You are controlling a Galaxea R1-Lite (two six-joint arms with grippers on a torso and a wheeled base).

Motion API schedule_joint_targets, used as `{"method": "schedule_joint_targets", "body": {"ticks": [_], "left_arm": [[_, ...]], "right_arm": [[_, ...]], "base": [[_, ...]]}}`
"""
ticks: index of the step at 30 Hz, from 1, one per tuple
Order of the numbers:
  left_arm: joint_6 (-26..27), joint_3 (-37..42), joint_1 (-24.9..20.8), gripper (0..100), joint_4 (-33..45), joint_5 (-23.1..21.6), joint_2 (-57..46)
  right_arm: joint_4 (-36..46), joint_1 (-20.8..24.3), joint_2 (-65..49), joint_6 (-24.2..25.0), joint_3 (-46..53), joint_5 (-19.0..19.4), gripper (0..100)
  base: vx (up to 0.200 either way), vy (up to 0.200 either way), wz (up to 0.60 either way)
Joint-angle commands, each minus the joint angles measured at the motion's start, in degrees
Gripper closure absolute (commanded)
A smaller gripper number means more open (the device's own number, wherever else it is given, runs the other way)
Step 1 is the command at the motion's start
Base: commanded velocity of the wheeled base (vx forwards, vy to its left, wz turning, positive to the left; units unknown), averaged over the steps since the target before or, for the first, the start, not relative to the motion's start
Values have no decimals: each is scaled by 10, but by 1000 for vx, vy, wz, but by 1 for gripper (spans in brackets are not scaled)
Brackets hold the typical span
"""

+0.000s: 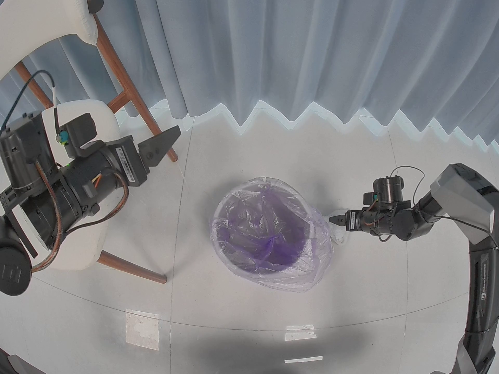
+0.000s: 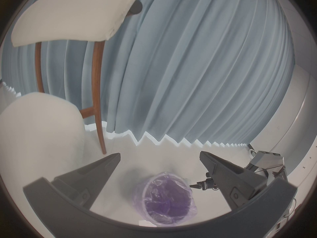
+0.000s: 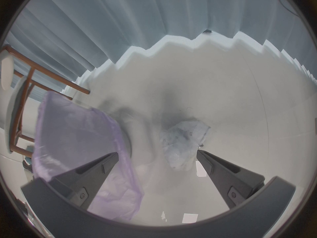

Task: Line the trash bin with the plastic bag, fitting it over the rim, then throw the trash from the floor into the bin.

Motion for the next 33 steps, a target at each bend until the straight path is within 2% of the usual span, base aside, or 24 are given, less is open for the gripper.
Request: {"method": "schedule_joint_targets", "body": {"ticks": [1, 6, 12, 20, 25, 26, 33], "left_arm": [[52, -20, 36, 0, 8, 1, -19], [51, -20, 41, 0, 4, -2, -17], [52, -18, 35, 0, 4, 0, -16], [52, -15, 37, 0, 4, -1, -14], [52, -13, 34, 0, 4, -1, -11], [52, -15, 35, 0, 4, -1, -10], [52, -7, 35, 0, 4, 0, -6]], "right_arm": [[105, 16, 136, -12, -162, -32, 0], [124, 14, 164, -13, -192, -57, 0], [124, 7, 183, -13, -214, -59, 0], [123, -7, 237, -10, -343, -77, 0], [134, -15, 259, -11, -376, -90, 0], [131, -17, 266, -11, -387, -97, 100], [123, -31, 269, -10, -401, -104, 100]], "base": [[0, 0, 0], [0, 0, 0], [0, 0, 0], [0, 0, 0], [0, 0, 0], [0, 0, 0], [0, 0, 0]]}}
